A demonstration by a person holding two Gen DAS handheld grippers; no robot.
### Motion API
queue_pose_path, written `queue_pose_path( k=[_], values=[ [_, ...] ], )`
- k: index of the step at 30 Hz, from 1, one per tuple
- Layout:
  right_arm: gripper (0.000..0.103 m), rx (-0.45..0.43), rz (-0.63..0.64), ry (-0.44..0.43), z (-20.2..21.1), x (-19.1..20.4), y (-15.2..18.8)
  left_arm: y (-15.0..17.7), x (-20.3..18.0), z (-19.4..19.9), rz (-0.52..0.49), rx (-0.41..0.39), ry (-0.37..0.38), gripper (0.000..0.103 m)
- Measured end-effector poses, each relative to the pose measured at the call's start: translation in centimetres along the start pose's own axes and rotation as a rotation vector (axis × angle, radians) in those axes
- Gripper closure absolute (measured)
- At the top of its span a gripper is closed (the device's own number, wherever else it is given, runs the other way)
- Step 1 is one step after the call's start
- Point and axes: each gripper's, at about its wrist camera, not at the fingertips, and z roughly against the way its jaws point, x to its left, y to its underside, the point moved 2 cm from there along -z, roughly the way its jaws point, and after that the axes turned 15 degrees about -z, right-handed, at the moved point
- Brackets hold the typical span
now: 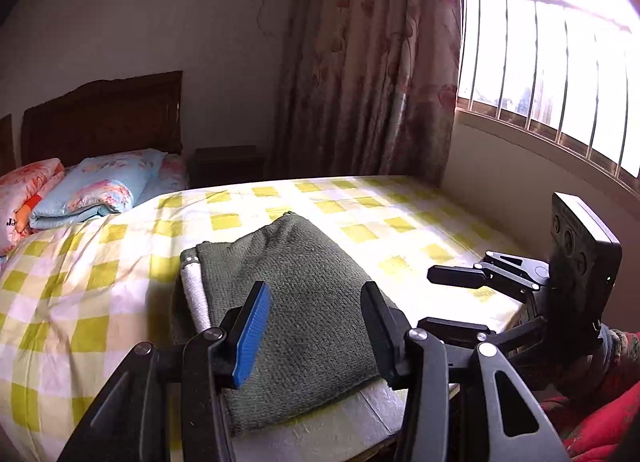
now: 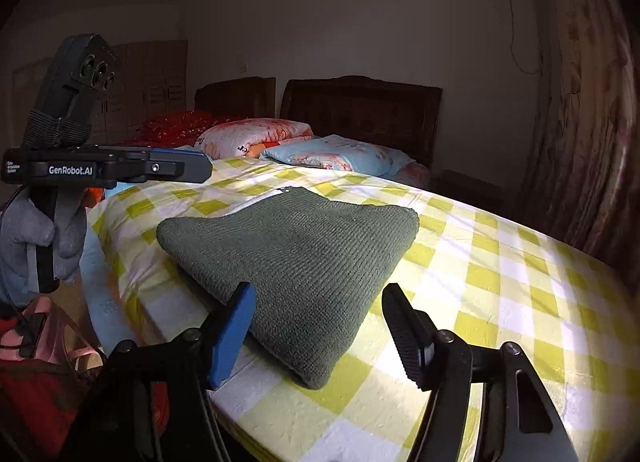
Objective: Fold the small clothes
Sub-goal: 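Lay the folded sweater down and open both grippers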
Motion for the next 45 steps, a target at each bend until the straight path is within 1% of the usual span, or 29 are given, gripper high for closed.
queue_pose_path(
  k=[2, 3, 4, 5, 6, 7, 8, 10, 12, 14, 15, 16, 17, 18, 19, 21, 23, 25, 27, 29, 30, 31, 32, 34, 36, 39, 41, 43, 45],
  values=[
    [0.000, 0.004, 0.036, 0.025, -1.0, 1.2, -0.2, 1.0, -0.2, -2.3, 0.027, 0.055, 0.017, 0.055],
    [0.000, 0.025, 0.057, 0.030, -2.0, 1.3, -0.1, 1.8, 0.0, -3.6, 0.045, 0.093, 0.003, 0.055],
    [0.000, 0.071, 0.071, 0.036, -3.2, 1.4, 0.5, 3.1, 0.4, -4.7, 0.065, 0.140, -0.011, 0.055],
    [0.000, 0.129, 0.081, 0.057, -4.5, 1.3, 1.4, 4.4, 0.7, -6.1, 0.099, 0.182, -0.002, 0.055],
    [0.000, 0.143, 0.096, 0.084, -5.1, 1.1, 2.3, 5.3, 1.0, -6.3, 0.131, 0.169, 0.020, 0.055],
    [0.000, 0.140, 0.101, 0.088, -5.1, 0.9, 2.8, 5.8, 1.4, -5.6, 0.158, 0.126, 0.041, 0.055],
    [0.000, 0.149, 0.086, 0.082, -5.0, 0.7, 2.9, 5.8, 1.6, -4.9, 0.182, 0.121, 0.056, 0.055],
    [0.000, 0.146, 0.047, 0.062, -4.1, 0.2, 2.0, 5.1, 1.7, -3.5, 0.194, 0.084, 0.050, 0.055],
    [0.000, 0.093, 0.034, 0.055, -3.1, 0.1, 0.8, 4.3, 1.7, -2.4, 0.184, 0.040, 0.036, 0.055],
    [0.000, 0.049, 0.034, 0.038, -2.5, 0.4, -0.2, 4.0, 1.5, -2.2, 0.181, 0.029, 0.036, 0.052],
    [0.000, 0.038, 0.042, 0.034, -2.5, 0.7, -0.5, 4.1, 1.4, -2.8, 0.172, 0.050, 0.023, 0.051],
    [0.000, 0.044, 0.052, 0.026, -2.9, 1.1, -0.5, 4.5, 1.2, -3.6, 0.159, 0.089, 0.004, 0.050],
    [0.000, 0.067, 0.058, 0.014, -3.6, 1.4, -0.3, 5.0, 1.1, -4.5, 0.147, 0.136, -0.021, 0.051],
    [0.000, 0.104, 0.065, 0.007, -4.6, 1.6, 0.3, 5.3, 1.0, -5.0, 0.143, 0.159, -0.028, 0.051],
    [0.000, 0.131, 0.074, 0.017, -5.5, 1.7, 0.9, 5.4, 1.0, -5.2, 0.148, 0.155, -0.024, 0.051],
    [0.000, 0.117, 0.087, 0.013, -5.4, 1.8, 1.0, 4.8, 0.9, -4.9, 0.141, 0.156, -0.032, 0.051],
    [0.000, 0.114, 0.060, -0.004, -4.7, 1.4, -0.3, 3.9, 1.2, -4.3, 0.134, 0.147, -0.064, 0.051],
    [0.000, 0.068, 0.033, 0.001, -4.2, 0.9, -2.0, 3.3, 1.7, -4.3, 0.133, 0.154, -0.109, 0.049],
    [0.000, 0.052, -0.001, 0.016, -4.6, 0.3, -3.1, 3.6, 2.0, -5.4, 0.126, 0.208, -0.142, 0.046],
    [0.000, 0.084, -0.030, 0.030, -6.5, -0.3, -3.2, 4.7, 2.3, -6.8, 0.139, 0.271, -0.161, 0.044],
    [0.000, 0.129, -0.033, 0.037, -7.8, -0.5, -2.5, 5.0, 2.5, -7.0, 0.152, 0.266, -0.164, 0.036],
    [0.000, 0.160, -0.026, 0.052, -8.8, -0.6, -1.6, 5.2, 2.7, -6.9, 0.172, 0.260, -0.156, 0.035],
    [0.000, 0.120, -0.028, 0.045, -8.5, -0.6, -1.4, 5.3, 3.0, -6.8, 0.189, 0.260, -0.138, 0.035],
    [0.000, 0.134, -0.049, 0.039, -8.6, -0.7, -1.6, 5.5, 3.3, -6.7, 0.189, 0.261, -0.129, 0.034],
    [0.000, 0.147, -0.076, 0.039, -8.4, -0.8, -2.7, 5.5, 3.3, -6.6, 0.185, 0.260, -0.132, 0.034],
    [0.000, 0.087, -0.066, 0.038, -7.5, -0.7, -4.9, 5.5, 3.2, -6.6, 0.182, 0.256, -0.139, 0.034],
    [0.000, 0.089, -0.048, 0.044, -8.1, -0.6, -6.0, 5.5, 3.3, -6.6, 0.183, 0.258, -0.136, 0.034],
    [0.000, 0.128, -0.048, 0.035, -9.8, -1.0, -6.4, 5.5, 3.3, -6.6, 0.181, 0.260, -0.136, 0.034],
    [0.000, 0.224, -0.069, 0.015, -12.6, -1.8, -5.7, 5.5, 3.3, -6.6, 0.179, 0.260, -0.139, 0.034]
  ],
)
